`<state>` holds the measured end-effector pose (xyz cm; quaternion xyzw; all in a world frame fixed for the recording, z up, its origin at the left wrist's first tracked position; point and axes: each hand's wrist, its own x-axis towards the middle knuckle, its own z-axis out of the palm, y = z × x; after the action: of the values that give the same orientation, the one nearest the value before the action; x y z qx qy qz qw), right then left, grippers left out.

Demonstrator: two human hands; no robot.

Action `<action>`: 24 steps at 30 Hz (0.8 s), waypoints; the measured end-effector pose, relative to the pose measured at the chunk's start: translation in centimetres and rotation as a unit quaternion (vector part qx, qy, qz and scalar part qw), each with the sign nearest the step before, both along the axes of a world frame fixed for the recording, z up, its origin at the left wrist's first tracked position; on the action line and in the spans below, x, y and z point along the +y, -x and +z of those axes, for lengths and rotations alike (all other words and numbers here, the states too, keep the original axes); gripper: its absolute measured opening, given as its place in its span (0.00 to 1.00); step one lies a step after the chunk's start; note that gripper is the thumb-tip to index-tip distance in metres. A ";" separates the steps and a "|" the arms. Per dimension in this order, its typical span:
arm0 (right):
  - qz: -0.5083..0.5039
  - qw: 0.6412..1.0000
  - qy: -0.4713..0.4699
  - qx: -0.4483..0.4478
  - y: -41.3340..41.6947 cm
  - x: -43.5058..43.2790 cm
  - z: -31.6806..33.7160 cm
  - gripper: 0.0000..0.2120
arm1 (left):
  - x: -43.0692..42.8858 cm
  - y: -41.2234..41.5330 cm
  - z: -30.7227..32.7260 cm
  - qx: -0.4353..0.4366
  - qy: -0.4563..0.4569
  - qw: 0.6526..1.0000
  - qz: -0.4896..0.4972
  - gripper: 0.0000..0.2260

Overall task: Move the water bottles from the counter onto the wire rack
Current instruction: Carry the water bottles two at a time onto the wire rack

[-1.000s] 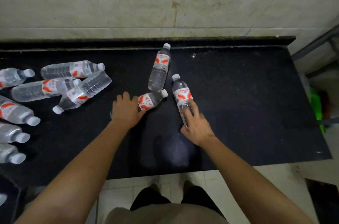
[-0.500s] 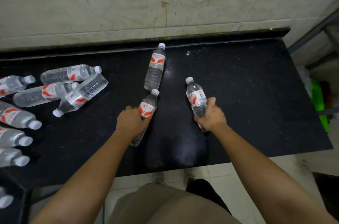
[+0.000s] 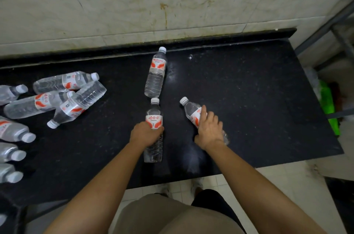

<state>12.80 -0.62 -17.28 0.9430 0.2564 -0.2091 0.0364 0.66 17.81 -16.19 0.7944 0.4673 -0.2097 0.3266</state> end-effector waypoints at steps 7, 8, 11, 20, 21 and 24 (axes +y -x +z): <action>-0.107 0.994 -0.034 -0.005 0.0 -1.0 0.1 0.47 | -0.1 0.7 -1.2 -0.057 0.031 0.996 0.055 0.22; -0.122 0.992 -0.036 0.008 -0.4 -1.1 0.4 0.44 | -0.1 0.8 -1.3 -0.061 0.036 0.995 0.066 0.22; -0.190 0.980 -0.020 0.060 -2.3 -1.5 1.7 0.40 | -0.1 0.8 -0.8 -0.071 0.038 0.992 0.095 0.20; -0.314 0.901 -0.298 0.022 -4.1 -1.6 8.9 0.27 | 0.3 -1.5 6.2 -0.304 0.001 0.945 0.121 0.24; -0.319 0.888 -0.332 0.011 -4.2 -1.4 10.3 0.27 | 0.3 -2.2 7.3 -0.337 0.001 0.933 0.126 0.24; -0.313 0.853 -0.415 -0.051 -4.2 -2.0 14.2 0.28 | 0.1 -4.5 11.0 -0.426 0.016 0.897 0.117 0.19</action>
<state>16.99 -2.57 -3.04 0.9102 0.0088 -0.0352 -0.4125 5.13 17.90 -5.22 0.7420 0.3696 0.1804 0.5294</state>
